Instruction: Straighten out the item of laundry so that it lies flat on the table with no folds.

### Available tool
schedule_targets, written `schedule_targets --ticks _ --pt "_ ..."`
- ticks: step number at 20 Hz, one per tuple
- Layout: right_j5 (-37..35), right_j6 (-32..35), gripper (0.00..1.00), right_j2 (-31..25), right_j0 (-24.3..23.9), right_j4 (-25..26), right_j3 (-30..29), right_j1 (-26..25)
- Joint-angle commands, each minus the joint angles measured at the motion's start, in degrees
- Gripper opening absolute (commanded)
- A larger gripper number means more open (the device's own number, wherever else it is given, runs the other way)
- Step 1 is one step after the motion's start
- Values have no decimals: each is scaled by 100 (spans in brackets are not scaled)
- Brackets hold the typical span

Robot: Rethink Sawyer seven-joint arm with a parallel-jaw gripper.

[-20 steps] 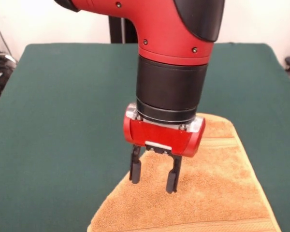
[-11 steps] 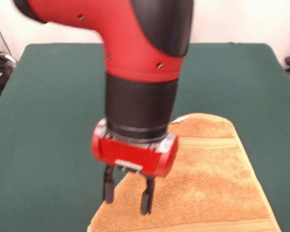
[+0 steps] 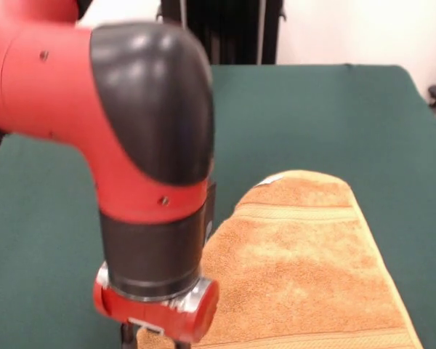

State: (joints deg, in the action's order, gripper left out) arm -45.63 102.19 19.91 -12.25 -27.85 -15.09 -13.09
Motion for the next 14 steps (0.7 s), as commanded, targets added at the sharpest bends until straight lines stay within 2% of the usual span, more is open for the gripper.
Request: schedule_targets --ticks 1,3,7,9,11,14 --pt "-226 672 100 1574 -204 -1743 1235 -1509" --pt "52 498 100 2910 -505 -2870 1489 -1923" --pt "645 111 100 6156 -1313 -5674 1793 -2505" --pt "1068 -124 100 7369 -1607 -6927 1836 -2668" --pt "1487 -431 100 8165 -1810 -7957 1895 -2801" --pt "1916 -612 100 9211 -2016 -9179 1937 -2872"
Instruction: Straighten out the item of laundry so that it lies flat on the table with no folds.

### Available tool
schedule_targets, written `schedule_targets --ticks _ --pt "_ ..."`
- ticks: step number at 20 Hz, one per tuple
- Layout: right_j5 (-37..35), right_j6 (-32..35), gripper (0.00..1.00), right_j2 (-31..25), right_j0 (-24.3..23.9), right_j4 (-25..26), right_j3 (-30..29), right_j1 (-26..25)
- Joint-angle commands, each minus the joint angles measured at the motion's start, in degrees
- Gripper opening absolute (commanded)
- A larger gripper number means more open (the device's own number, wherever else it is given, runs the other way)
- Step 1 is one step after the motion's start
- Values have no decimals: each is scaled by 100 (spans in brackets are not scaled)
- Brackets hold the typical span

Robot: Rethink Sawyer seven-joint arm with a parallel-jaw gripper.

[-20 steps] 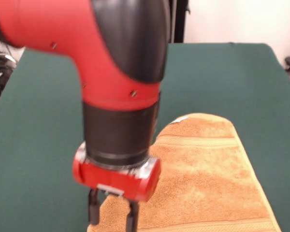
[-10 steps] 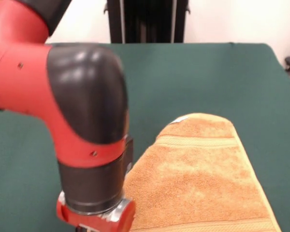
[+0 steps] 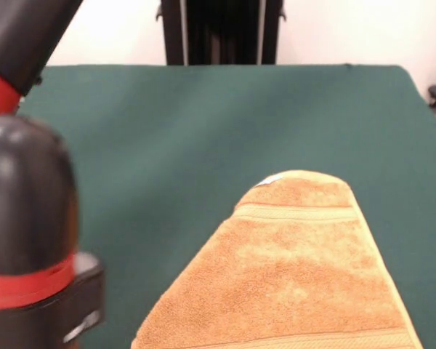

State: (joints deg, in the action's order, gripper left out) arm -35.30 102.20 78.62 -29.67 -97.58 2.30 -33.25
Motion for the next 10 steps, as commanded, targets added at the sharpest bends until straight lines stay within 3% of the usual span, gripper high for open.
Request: schedule_targets --ticks 1,7,10 --pt "848 -569 100 3631 -315 -2535 187 -841" --pt "226 298 100 5432 -468 -4185 13 -580" --pt "6 35 100 5872 -521 -4704 17 -473"
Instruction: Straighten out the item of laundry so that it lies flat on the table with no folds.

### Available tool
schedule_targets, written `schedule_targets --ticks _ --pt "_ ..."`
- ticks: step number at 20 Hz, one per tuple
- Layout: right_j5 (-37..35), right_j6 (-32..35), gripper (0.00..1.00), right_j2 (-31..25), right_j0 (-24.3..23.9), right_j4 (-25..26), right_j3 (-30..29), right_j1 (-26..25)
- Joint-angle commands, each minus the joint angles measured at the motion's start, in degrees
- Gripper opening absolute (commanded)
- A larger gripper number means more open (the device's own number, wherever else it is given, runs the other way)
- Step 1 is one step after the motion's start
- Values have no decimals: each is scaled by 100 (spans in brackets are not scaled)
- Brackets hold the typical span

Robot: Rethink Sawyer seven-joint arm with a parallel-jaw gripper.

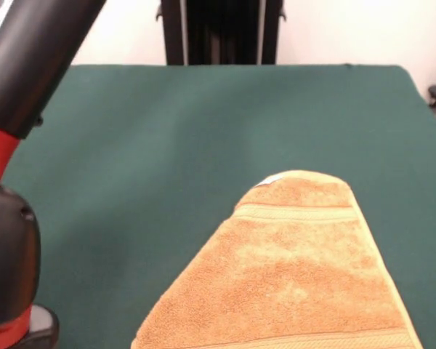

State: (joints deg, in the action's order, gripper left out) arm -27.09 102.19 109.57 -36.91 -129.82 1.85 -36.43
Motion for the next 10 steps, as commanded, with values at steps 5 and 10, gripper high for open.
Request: schedule_targets --ticks 5,10 --pt "-756 -229 100 3196 149 -2058 95 -71" --pt "-820 -661 100 3380 90 -2281 99 -36"
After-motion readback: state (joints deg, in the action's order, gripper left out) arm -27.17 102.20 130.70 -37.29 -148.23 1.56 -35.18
